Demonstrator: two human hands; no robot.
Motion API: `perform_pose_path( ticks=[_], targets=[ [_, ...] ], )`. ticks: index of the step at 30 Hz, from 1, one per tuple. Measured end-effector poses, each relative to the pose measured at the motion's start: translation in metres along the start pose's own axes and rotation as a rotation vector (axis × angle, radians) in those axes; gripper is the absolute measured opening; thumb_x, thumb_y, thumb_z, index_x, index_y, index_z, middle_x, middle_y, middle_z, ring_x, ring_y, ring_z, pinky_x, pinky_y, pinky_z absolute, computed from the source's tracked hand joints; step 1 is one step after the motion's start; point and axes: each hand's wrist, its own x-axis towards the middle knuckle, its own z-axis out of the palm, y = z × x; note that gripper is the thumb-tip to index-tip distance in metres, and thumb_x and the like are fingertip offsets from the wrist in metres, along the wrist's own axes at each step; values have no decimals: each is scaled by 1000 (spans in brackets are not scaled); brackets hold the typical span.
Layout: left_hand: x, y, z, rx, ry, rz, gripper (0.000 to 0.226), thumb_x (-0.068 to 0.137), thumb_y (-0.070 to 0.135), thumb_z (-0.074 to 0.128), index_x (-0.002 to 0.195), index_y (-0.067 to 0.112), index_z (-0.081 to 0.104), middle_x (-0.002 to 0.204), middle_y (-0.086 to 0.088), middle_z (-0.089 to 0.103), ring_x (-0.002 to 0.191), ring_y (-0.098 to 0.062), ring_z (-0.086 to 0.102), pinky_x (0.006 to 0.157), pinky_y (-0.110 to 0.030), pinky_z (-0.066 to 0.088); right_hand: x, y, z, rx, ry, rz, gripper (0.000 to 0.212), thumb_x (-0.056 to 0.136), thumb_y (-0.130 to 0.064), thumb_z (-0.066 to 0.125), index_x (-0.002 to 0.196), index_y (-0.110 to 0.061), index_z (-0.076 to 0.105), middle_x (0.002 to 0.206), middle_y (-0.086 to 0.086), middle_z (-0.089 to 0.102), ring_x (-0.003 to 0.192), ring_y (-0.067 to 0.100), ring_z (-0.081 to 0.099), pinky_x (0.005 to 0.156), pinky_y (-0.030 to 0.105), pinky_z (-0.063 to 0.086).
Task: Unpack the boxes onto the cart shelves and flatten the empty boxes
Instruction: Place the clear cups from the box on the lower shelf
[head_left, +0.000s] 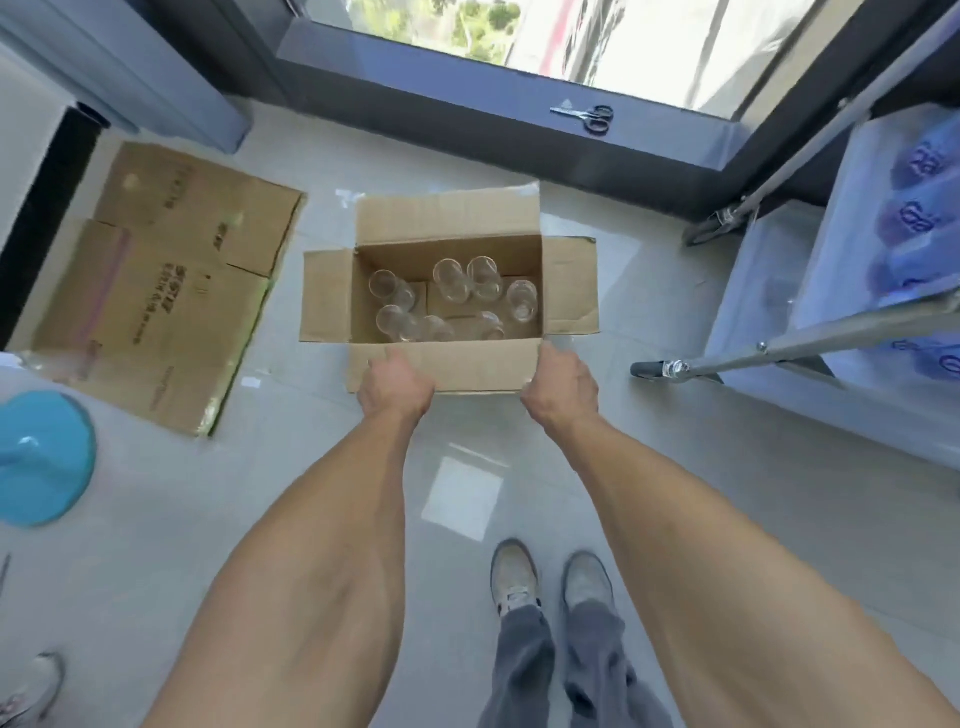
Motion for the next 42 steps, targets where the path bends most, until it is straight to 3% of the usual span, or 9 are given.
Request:
perform_pose_path(
  ticks=[6, 14, 22, 31, 37, 42],
  targets=[
    [75, 26, -19, -46, 10, -6, 42, 91, 21, 54, 131, 10, 46, 127, -15, 55, 117, -34, 55, 89, -41, 46, 83, -36, -4, 35, -33, 21, 29, 86, -8, 53, 114, -12, 48, 114, 14, 51, 104, 33, 53, 80, 38, 45],
    [154, 41, 12, -86, -71, -50, 49, 93, 26, 53, 140, 13, 43, 130, -15, 55, 119, -34, 54, 92, -40, 44, 165, -54, 33, 69, -157, 134, 43, 91, -19, 57, 131, -10, 46, 123, 17, 51, 113, 36, 54, 89, 41, 46],
    [228, 36, 65, -127, -154, -128, 42, 92, 31, 56, 124, 4, 53, 123, -18, 60, 114, -36, 57, 87, -38, 46, 229, -49, 87, 54, -260, 179, 54, 90, -18, 59, 140, -11, 40, 122, 19, 56, 114, 37, 57, 93, 39, 47],
    [290, 26, 130, -79, -383, -184, 52, 76, 57, 68, 104, 14, 64, 110, -8, 69, 104, -29, 64, 81, -31, 51, 280, -53, 159, 82, -292, 392, 73, 73, -59, 75, 124, -12, 52, 121, 11, 63, 112, 31, 62, 85, 36, 48],
    [310, 28, 149, 32, -355, -79, 73, 75, 34, 78, 135, 9, 44, 124, -9, 62, 120, -28, 58, 93, -33, 49, 295, -68, 191, 52, -322, 486, 94, 56, -45, 89, 130, -22, 37, 124, 12, 56, 113, 31, 60, 87, 38, 48],
    [314, 25, 166, -45, -234, -8, 70, 75, 27, 79, 129, 10, 38, 119, -16, 61, 114, -36, 59, 90, -37, 48, 298, -65, 213, -3, -128, 390, 69, 78, -16, 77, 132, -10, 36, 124, 17, 54, 111, 37, 61, 89, 43, 49]
  ],
)
